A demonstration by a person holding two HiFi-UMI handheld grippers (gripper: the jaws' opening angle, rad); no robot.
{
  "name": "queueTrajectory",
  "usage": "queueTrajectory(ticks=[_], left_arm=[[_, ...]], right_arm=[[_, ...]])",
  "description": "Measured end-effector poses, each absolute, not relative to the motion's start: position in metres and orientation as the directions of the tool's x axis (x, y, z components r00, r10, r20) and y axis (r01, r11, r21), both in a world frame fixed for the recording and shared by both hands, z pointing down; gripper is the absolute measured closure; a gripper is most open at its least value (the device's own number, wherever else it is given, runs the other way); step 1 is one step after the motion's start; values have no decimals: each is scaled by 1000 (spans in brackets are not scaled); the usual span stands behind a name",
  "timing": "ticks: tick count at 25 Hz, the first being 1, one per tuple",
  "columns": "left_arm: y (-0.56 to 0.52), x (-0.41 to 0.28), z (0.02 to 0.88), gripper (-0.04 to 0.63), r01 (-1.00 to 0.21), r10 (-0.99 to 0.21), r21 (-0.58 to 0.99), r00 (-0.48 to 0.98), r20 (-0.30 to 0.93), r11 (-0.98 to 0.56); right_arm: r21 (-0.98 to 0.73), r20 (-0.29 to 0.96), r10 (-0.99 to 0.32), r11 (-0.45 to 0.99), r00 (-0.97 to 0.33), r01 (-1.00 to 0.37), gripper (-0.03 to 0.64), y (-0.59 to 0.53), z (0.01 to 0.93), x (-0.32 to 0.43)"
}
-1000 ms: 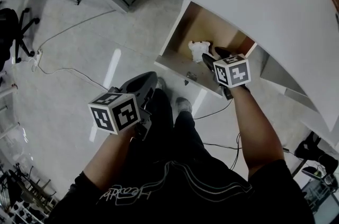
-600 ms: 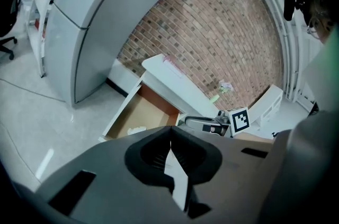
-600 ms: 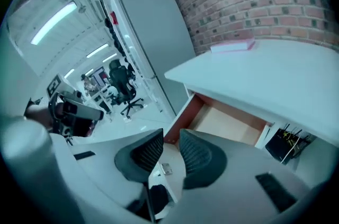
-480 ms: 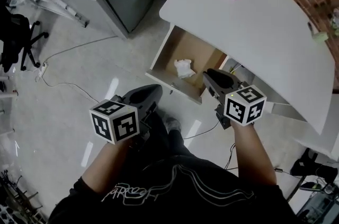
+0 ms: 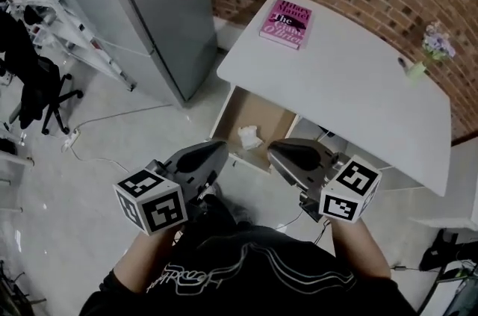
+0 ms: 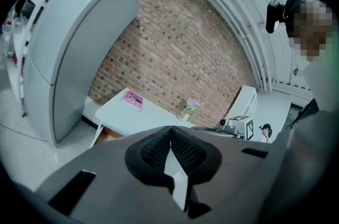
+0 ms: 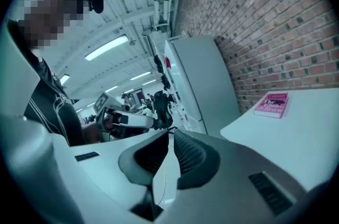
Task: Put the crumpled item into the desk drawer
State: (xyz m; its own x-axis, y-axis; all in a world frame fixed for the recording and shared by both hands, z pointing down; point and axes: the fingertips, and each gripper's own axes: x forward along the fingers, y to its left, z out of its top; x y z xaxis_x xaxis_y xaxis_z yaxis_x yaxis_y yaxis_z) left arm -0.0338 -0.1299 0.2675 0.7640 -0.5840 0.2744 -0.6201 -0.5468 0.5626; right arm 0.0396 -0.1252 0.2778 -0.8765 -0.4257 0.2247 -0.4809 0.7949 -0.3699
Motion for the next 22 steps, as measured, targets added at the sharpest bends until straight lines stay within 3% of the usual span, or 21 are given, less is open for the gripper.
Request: queueTrajectory(ticks=[8,14,22], left_arm=[[-81,-13,179,574,-572,-581,460,802,140,-679],[-59,1,157,574,-596,-587,329,798,139,-733],[-63,9,156,574,-602,-590,330,794,151,-727]], right_arm=[[-292,104,-402,862,-910,-415,557,-73,199,52],[-236,44,-410,882,-911,-408,557,-53,167,59],[-230,25,-421,880,-907,-415,561,-53,164,67]])
